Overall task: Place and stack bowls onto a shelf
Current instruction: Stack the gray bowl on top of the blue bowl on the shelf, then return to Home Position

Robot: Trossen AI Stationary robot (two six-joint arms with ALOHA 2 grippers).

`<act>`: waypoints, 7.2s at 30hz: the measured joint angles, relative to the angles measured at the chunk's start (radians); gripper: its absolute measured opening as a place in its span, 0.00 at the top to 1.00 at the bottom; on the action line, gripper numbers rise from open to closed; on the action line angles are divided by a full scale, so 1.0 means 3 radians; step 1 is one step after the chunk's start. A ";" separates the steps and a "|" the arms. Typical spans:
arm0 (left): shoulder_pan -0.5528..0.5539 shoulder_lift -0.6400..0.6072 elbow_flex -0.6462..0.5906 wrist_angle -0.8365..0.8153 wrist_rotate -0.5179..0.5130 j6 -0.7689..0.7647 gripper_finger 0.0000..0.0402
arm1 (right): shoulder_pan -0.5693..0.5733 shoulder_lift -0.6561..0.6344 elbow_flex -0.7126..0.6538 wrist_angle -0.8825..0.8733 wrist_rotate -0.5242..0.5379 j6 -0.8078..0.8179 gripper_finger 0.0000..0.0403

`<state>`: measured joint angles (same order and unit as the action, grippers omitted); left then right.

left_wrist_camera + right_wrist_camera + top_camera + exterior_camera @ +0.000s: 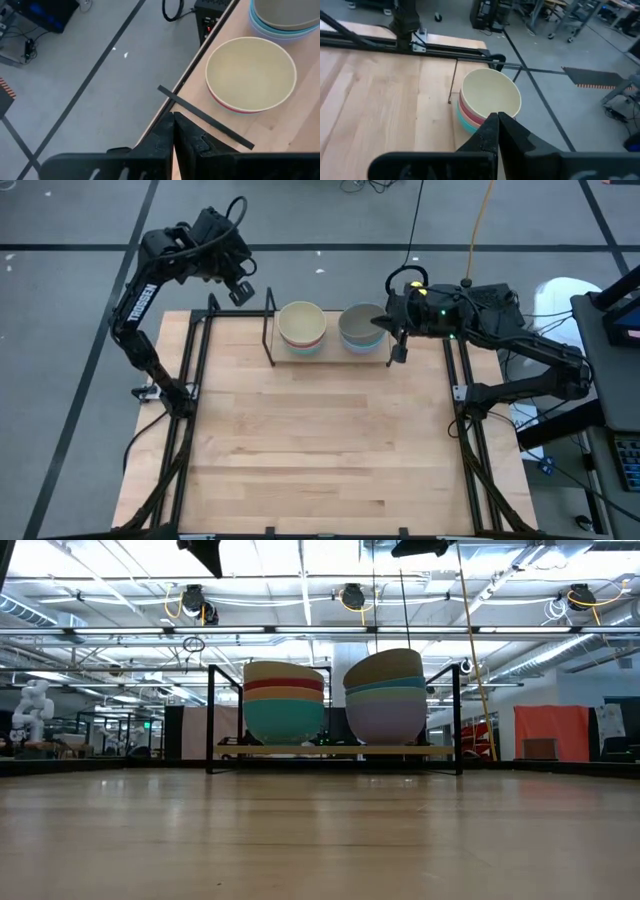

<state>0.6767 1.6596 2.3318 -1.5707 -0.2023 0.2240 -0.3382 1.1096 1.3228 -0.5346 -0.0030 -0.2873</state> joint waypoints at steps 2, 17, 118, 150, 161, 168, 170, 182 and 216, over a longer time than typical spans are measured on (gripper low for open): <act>0.0029 0.0000 0.0000 0.0000 0.0000 0.0000 0.97 | -0.0001 0.0015 0.0000 0.0000 0.0005 0.0050 1.00; 0.0080 0.0000 0.0001 -0.0001 0.0005 -0.0054 0.98 | -0.0254 0.0689 -0.0003 -0.0135 0.0016 0.0310 1.00; 0.0081 0.0000 0.0003 -0.0001 -0.0002 -0.0078 0.99 | -0.0491 0.0536 -0.0824 0.0433 -0.0340 0.0500 1.00; 0.0286 -0.0307 0.0003 -0.0001 0.0159 -0.0030 0.98 | -0.0474 -0.0398 -0.0824 0.0345 -0.0320 0.0468 1.00; 0.0492 -0.1053 0.0003 -0.0001 0.0513 0.0024 0.98 | -0.0474 -0.1206 -0.0824 0.0175 -0.0253 0.0135 1.00; 0.0493 -0.1552 0.0003 -0.0002 0.0526 -0.0048 0.98 | -0.0474 -0.1430 -0.0824 -0.0020 -0.0253 0.0212 1.00; 0.0493 -0.1688 0.0003 -0.0002 0.0526 -0.0133 0.99 | -0.0474 -0.1470 -0.0824 -0.0077 -0.0253 0.0219 1.00; 0.0491 -0.2359 0.0004 -0.0002 0.0526 -0.0428 0.99 | -0.0476 -0.1625 -0.0824 -0.0131 -0.0251 0.0219 1.00; 0.0492 -0.3966 -0.0257 -0.0003 0.0799 -0.0670 0.99 | -0.0476 -0.1905 -0.0824 -0.0130 -0.0251 0.0219 1.00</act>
<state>0.8245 0.4698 2.2547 -1.5715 0.0374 0.0231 -0.4808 0.5381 1.0756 -0.5735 -0.0784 -0.2217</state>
